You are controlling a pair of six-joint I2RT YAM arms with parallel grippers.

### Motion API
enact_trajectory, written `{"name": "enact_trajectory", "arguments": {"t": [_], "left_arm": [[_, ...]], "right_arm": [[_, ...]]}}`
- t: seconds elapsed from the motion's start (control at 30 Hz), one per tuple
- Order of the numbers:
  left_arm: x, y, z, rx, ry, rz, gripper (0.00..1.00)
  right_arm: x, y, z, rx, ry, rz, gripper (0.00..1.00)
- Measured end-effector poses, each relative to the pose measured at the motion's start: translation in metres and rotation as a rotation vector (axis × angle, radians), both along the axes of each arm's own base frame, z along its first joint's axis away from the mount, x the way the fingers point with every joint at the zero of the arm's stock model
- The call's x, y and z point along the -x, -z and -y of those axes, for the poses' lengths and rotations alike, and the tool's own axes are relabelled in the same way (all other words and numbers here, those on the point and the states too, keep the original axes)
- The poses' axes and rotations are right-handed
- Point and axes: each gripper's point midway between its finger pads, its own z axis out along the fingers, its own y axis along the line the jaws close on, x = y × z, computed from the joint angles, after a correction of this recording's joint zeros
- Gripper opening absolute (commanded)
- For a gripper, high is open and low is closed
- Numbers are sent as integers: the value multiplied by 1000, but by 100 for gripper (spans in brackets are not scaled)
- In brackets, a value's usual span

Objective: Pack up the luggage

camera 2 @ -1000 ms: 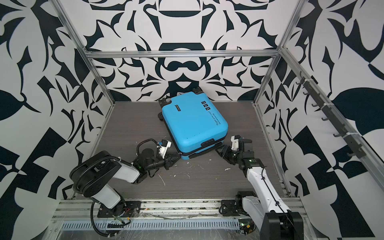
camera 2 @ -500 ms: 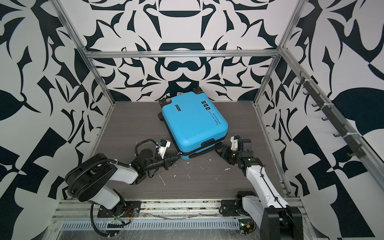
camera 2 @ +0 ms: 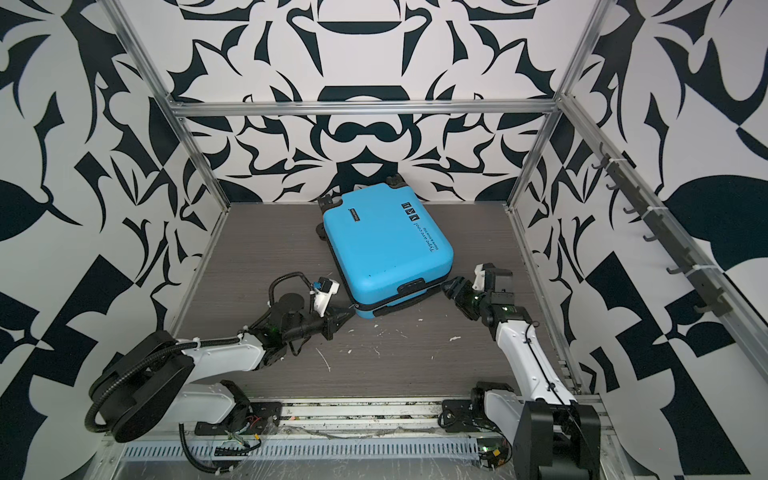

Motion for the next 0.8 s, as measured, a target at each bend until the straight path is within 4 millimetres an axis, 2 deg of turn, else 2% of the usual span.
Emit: {"name": "enact_trajectory", "arguments": {"t": [0.17,0.4,0.67,0.8], "left_arm": [[3,-1,-2,-45,5,58,0],[11,3,0,-138,-13,194,0],[21,3,7,-208,10,319,0],[22,3,9,-224,17,346,0]], "right_arm": [[-14,9,14,-78,70,-30,72],[-35,23,7,-224,98,-75,66],[-42,20,0,-255,111,-61,65],[-45,21,-13,-246,84,-54,54]]}}
